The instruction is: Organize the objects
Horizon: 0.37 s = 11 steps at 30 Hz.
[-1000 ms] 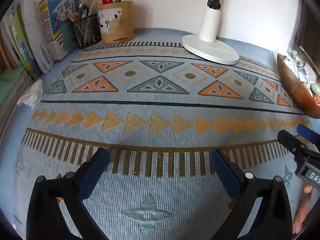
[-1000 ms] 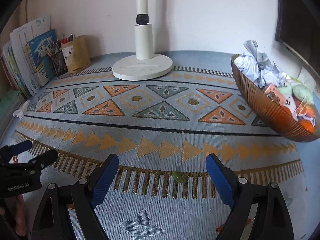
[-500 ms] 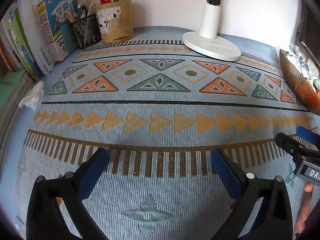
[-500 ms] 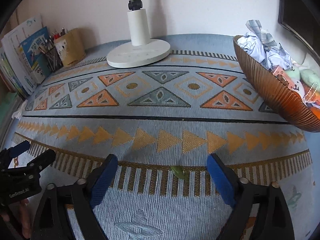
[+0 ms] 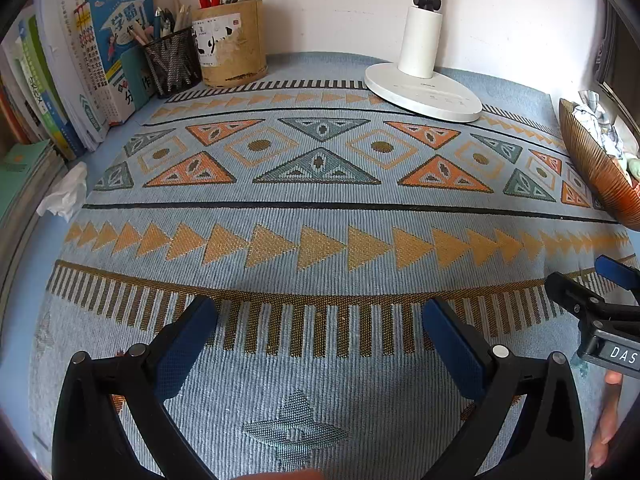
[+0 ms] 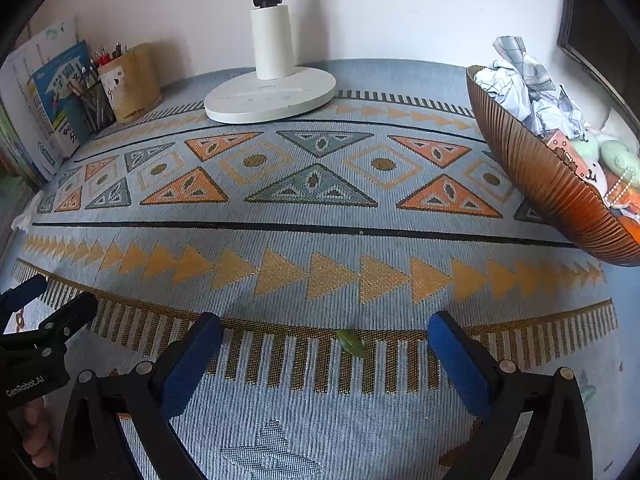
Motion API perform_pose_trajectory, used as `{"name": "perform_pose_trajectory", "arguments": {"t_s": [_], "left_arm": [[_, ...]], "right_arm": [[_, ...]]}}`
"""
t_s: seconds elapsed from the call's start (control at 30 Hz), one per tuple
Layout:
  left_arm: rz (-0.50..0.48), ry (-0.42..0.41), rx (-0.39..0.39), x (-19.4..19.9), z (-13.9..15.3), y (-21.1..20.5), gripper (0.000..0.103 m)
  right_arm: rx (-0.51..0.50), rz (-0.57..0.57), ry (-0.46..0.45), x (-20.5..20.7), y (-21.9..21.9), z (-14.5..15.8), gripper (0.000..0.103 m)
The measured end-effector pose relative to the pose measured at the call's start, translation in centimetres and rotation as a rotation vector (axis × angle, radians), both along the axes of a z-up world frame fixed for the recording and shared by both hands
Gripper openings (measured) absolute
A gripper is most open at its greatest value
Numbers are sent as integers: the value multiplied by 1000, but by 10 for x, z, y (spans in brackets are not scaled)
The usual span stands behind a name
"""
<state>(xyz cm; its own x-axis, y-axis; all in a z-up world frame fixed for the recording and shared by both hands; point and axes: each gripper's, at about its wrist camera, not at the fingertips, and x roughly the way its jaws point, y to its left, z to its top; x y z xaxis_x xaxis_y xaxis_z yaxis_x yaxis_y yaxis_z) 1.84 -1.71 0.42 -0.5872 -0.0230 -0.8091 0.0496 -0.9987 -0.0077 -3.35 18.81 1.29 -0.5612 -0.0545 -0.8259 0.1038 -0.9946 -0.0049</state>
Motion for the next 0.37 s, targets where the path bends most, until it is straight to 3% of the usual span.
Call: {"name": "perform_pose_trajectory", "arguments": {"t_s": [0.37], "left_arm": [[-3, 0, -5, -1, 0, -1, 103]], "right_arm": [[-1, 1, 0, -1, 1, 0, 103]]}}
